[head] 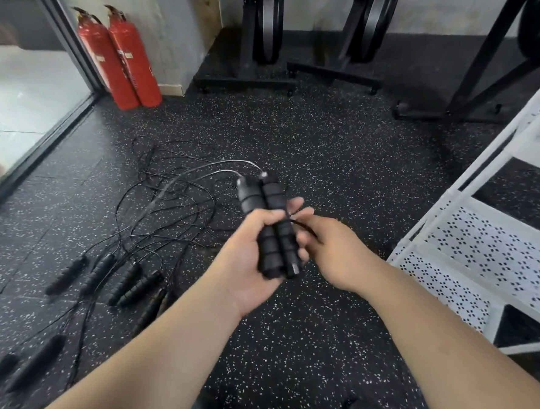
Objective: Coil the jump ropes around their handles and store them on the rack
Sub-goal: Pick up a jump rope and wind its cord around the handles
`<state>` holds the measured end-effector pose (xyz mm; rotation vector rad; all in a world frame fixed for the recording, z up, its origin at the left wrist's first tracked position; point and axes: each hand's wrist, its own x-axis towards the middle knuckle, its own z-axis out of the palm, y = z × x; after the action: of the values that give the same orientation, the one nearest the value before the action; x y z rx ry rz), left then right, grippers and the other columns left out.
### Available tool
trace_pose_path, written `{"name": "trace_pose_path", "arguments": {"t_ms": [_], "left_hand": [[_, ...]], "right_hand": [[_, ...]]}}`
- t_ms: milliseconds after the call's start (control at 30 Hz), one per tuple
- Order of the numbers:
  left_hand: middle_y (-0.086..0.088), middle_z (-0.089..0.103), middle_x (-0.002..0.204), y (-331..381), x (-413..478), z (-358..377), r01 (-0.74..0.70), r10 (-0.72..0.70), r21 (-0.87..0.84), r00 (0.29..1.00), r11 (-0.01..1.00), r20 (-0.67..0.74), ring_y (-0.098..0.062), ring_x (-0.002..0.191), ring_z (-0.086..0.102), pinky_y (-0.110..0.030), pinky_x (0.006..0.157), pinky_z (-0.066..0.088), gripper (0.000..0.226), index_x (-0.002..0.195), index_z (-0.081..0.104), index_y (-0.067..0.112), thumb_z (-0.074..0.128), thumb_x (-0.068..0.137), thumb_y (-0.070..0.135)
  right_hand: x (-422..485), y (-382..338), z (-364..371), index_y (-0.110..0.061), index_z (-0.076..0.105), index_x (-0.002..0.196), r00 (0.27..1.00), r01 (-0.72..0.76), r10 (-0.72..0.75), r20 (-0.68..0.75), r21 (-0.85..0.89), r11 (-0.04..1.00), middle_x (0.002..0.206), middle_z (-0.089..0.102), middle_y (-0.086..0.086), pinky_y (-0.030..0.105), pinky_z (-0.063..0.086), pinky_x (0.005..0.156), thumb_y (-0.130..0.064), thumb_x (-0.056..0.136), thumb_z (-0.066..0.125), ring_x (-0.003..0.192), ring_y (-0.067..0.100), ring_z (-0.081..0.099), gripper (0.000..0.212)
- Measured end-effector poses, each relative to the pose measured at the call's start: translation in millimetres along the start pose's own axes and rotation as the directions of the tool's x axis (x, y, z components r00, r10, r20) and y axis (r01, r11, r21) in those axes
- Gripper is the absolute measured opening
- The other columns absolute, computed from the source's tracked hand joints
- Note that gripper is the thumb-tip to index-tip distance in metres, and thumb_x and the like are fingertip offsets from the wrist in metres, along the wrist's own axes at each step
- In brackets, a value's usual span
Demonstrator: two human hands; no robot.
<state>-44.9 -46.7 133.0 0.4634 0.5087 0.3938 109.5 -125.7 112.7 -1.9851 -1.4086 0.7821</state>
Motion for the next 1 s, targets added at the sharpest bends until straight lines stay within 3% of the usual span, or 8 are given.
{"name": "trace_pose_path", "arguments": {"t_ms": [67, 167, 267, 400, 533, 667, 900, 1000], "left_hand": [[-0.008, 0.065, 0.147, -5, 4, -1, 0.046, -0.046, -0.002, 0.999, 0.999, 0.003, -0.014, 0.075, 0.058, -0.03, 0.069, 0.053, 0.04, 0.138, 0.063, 0.01, 0.054, 0.101, 0.02], [-0.006, 0.069, 0.127, 2, 9, -3, 0.041, -0.044, -0.058, 0.998, 0.997, -0.046, -0.013, 0.074, 0.057, -0.03, 0.069, 0.051, 0.035, 0.131, 0.066, 0.01, 0.056, 0.099, 0.02], [-0.006, 0.068, 0.114, 30, 10, -9, -0.146, 0.127, -0.104, 0.976, 0.984, -0.176, -0.014, 0.072, 0.059, -0.029, 0.069, 0.05, 0.03, 0.127, 0.066, 0.011, 0.055, 0.099, 0.017], [-0.006, 0.073, 0.13, 62, 5, -21, -0.302, 0.246, -0.201, 0.933, 0.932, -0.262, -0.014, 0.072, 0.062, -0.029, 0.071, 0.053, 0.032, 0.128, 0.066, 0.01, 0.057, 0.098, 0.018], [-0.022, 0.069, 0.138, 27, 1, -8, -0.093, 0.087, -0.058, 0.991, 0.994, -0.101, -0.016, 0.079, 0.063, -0.033, 0.074, 0.055, 0.038, 0.134, 0.068, 0.01, 0.058, 0.099, 0.02], [-0.007, 0.07, 0.127, -2, 7, 0, 0.033, -0.033, 0.037, 0.999, 0.999, -0.003, -0.015, 0.074, 0.058, -0.031, 0.066, 0.053, 0.037, 0.131, 0.066, 0.009, 0.059, 0.096, 0.02], [-0.003, 0.065, 0.098, 58, 15, -28, -0.287, 0.23, -0.149, 0.921, 0.946, -0.313, -0.014, 0.066, 0.057, -0.029, 0.063, 0.05, 0.021, 0.115, 0.069, 0.012, 0.057, 0.098, 0.016], [-0.001, 0.064, 0.093, 64, 14, -37, -0.346, 0.287, -0.11, 0.888, 0.932, -0.359, -0.015, 0.065, 0.056, -0.029, 0.063, 0.049, 0.017, 0.112, 0.067, 0.014, 0.057, 0.098, 0.015]], "right_hand": [[0, 2, 1, -0.027, 0.066, 0.118, 1.0, -0.004, 0.004, 0.017, -0.03, 1.0, 0.093, 0.069, -0.009, 0.035, 0.047, 0.075, -0.028, 0.113, 0.048, 0.083, 0.01, 0.064, 0.019], [-1, 6, -2, -0.025, 0.062, 0.093, 1.0, -0.003, 0.006, 0.03, -0.073, 0.997, 0.073, 0.06, -0.007, 0.035, 0.039, 0.063, -0.036, 0.113, 0.049, 0.061, 0.01, 0.052, 0.027], [-8, 9, -19, -0.027, 0.064, 0.091, 0.993, -0.024, 0.031, 0.115, -0.06, 0.998, 0.068, 0.057, -0.008, 0.035, 0.04, 0.058, -0.044, 0.112, 0.048, 0.057, 0.013, 0.047, 0.032], [-16, 13, -37, -0.031, 0.066, 0.093, 0.996, -0.022, 0.022, 0.086, 0.002, 1.0, 0.064, 0.055, -0.016, 0.03, 0.04, 0.055, -0.041, 0.112, 0.046, 0.054, 0.006, 0.043, 0.03], [-11, 10, -27, -0.032, 0.062, 0.088, 1.0, 0.012, -0.012, 0.017, 0.014, 1.0, 0.066, 0.057, -0.012, 0.032, 0.039, 0.057, -0.039, 0.113, 0.046, 0.054, 0.007, 0.045, 0.03], [-8, 3, -15, -0.029, 0.057, 0.086, 0.999, 0.029, -0.025, 0.044, -0.092, 0.995, 0.069, 0.059, -0.008, 0.033, 0.037, 0.058, -0.037, 0.112, 0.05, 0.056, 0.006, 0.048, 0.029], [-26, 3, -50, -0.026, 0.07, 0.101, 0.976, -0.096, 0.081, 0.201, 0.07, 0.993, 0.067, 0.053, -0.012, 0.021, 0.043, 0.049, -0.034, 0.112, 0.05, 0.052, 0.004, 0.045, 0.024], [-27, 9, -57, -0.022, 0.07, 0.103, 0.962, -0.147, 0.13, 0.241, 0.056, 0.987, 0.07, 0.053, -0.004, 0.03, 0.046, 0.053, -0.033, 0.112, 0.049, 0.055, 0.011, 0.045, 0.026]]}}
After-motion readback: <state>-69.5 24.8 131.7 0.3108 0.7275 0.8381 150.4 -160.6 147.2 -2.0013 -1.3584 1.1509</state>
